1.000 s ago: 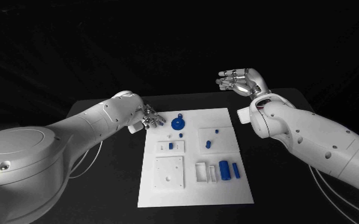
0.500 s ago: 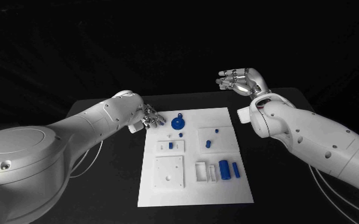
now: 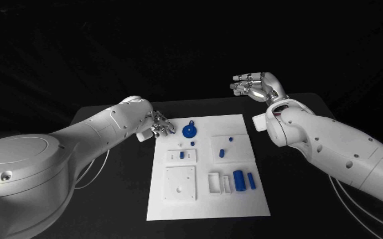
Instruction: Assemble the parts on the task board
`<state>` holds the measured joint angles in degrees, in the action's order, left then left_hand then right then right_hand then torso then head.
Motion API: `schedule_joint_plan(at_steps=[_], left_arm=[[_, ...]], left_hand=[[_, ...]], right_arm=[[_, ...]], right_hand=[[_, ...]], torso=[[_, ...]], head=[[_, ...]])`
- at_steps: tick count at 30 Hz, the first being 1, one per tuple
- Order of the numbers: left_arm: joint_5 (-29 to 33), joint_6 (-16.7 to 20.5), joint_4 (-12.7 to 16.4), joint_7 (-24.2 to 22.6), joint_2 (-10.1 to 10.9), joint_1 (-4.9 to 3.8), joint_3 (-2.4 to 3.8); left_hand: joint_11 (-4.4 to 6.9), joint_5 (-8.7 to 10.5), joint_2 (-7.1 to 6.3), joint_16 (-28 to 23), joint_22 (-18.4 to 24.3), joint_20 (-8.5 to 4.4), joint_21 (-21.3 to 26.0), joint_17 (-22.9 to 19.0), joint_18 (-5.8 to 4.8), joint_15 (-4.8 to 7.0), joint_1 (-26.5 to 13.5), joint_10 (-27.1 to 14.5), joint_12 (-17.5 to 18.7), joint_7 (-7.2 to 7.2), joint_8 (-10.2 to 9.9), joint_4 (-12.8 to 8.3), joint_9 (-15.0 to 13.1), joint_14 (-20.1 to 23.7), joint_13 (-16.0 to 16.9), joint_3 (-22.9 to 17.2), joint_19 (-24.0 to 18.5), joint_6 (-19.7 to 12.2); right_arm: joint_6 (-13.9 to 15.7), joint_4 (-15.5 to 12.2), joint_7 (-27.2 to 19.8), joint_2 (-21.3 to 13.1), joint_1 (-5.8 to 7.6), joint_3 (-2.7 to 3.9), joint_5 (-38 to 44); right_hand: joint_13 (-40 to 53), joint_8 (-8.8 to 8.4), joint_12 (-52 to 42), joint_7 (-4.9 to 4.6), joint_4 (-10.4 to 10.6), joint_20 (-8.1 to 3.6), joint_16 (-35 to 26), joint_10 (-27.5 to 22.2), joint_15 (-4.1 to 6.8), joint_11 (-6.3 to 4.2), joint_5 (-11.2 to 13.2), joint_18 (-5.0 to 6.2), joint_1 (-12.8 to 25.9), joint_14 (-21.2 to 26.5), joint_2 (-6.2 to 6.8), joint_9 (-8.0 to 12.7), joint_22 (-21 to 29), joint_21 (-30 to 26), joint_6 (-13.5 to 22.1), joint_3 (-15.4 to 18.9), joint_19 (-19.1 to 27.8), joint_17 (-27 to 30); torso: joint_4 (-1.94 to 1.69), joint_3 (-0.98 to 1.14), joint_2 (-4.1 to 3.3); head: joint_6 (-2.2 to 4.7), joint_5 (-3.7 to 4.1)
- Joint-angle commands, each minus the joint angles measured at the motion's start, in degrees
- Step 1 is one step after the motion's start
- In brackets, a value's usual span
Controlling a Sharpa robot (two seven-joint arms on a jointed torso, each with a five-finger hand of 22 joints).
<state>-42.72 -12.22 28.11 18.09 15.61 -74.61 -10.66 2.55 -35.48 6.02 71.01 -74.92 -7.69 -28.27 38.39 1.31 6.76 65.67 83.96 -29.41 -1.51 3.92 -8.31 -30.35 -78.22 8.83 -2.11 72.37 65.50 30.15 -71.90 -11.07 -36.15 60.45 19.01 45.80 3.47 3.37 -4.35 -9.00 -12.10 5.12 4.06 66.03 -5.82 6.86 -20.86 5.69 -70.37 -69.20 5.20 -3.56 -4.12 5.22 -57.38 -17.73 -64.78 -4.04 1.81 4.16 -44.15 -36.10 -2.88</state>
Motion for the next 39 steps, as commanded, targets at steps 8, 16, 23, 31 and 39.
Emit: schedule_joint_plan(at_steps=[8, 16, 23, 31, 39], left_arm=[[0.51, -0.38, 0.04, -0.26, -0.21, -0.01, 0.0], [3.59, 1.84, 2.01, -0.19, 0.82, -0.24, 0.05], [7.56, 3.69, 8.08, 0.39, 4.3, -1.51, 0.13], [10.04, 8.63, 18.87, 1.12, 10.32, -2.8, 0.04], [10.48, 14.22, 27.5, 1.66, 15.09, -2.99, -0.78]], left_hand=[[0.56, -1.33, 0.48, 1.09, -1.11, 0.18, -0.78, 1.84, 0.65, -0.07, -1.31, 2.74, -1.68, 0.38, -0.19, -2.3, -1.13, -1.11, -0.99, -2.06, -0.26, 1.2], [1.03, -1.47, 0.25, 2.31, -1.11, 0.49, -1.54, 4.69, 1.19, -0.11, -2.14, 2.88, -5.35, 0.89, -0.28, -3.16, 0.26, -2.66, -3.7, -3.84, 0.4, 3.78], [1.39, 6.14, -4.01, 2.45, -1.15, 0.62, -2.63, 5.98, 1.66, -0.02, -3.21, 2.88, -8.13, 1.3, -0.03, -3.36, -1.59, -3.68, -5.03, -16.52, 0.68, 5.69], [1.61, 5.86, -5.6, 2.68, -1.11, 0.46, -3.69, 6.01, 1.71, 0.2, -2.43, 2.89, -9.42, 1.63, -0.06, -1.2, -8.89, -3.92, -5.14, -18.07, 0.7, 5.37], [1.82, 4.99, -6.14, 3.74, -1.1, 0.78, -4.76, 6.29, 2.2, 0.24, -2.49, 2.88, -10.16, 1.96, -0.01, -0.16, -16.77, -4.03, -5.17, -18.97, 0.62, 4.72]], right_arm=[[-0.88, -0.03, -0.35, 0.02, 0.01, 0.02, 0.1], [-0.87, -0.05, -0.33, -0.32, 0.01, 0.01, 0.01], [-0.86, -0.06, -0.25, -0.98, 0.0, 0.01, -0.27], [-1.02, 0.72, -0.19, -1.22, -0.03, 0.01, -0.51], [-1.17, 1.36, -0.17, -1.27, -0.34, 0.0, -0.73]], right_hand=[[-0.07, 0.14, 0.22, -0.01, -0.15, 0.24, -0.16, -0.32, -0.15, 0.08, 0.05, 0.3, 0.3, 0.36, -0.32, 0.03, 0.03, -0.23, 0.04, 0.13, 0.18, 0.09], [-0.07, 0.16, 0.2, 0.0, -0.04, 0.24, -0.16, -0.3, -0.14, 0.07, -0.07, 0.3, 0.37, 0.36, -0.39, 0.03, 0.03, -0.25, -0.05, 0.25, 0.18, 0.09], [-0.07, 0.15, 0.2, 0.01, 0.03, 0.24, -0.15, -0.29, -0.15, 0.06, -0.11, 0.3, 0.44, 0.34, -0.39, 0.03, 0.03, -0.25, -0.1, 0.28, 0.16, 0.08], [-0.07, 0.16, 0.2, 0.02, 0.1, 0.24, -0.16, -0.3, -0.15, 0.06, -0.15, 0.29, 0.49, 0.36, -0.37, 0.02, 0.03, -0.25, -0.13, 0.31, 0.15, 0.08], [-0.07, 0.16, 0.2, 0.02, 0.1, 0.24, -0.16, -0.3, -0.15, 0.06, -0.15, 0.29, 0.49, 0.36, -0.37, 0.02, 0.03, -0.25, -0.13, 0.31, 0.15, 0.08]], torso=[[-0.05, -0.04, 0.04], [-0.3, -0.11, 0.18], [-0.95, -0.34, 0.63], [-1.78, -0.87, 1.6], [-2.66, -1.48, 2.38]], head=[[-0.1, 0.11], [-0.25, 0.27], [-0.5, 0.35], [-1.42, 0.55], [-1.95, 0.73]])
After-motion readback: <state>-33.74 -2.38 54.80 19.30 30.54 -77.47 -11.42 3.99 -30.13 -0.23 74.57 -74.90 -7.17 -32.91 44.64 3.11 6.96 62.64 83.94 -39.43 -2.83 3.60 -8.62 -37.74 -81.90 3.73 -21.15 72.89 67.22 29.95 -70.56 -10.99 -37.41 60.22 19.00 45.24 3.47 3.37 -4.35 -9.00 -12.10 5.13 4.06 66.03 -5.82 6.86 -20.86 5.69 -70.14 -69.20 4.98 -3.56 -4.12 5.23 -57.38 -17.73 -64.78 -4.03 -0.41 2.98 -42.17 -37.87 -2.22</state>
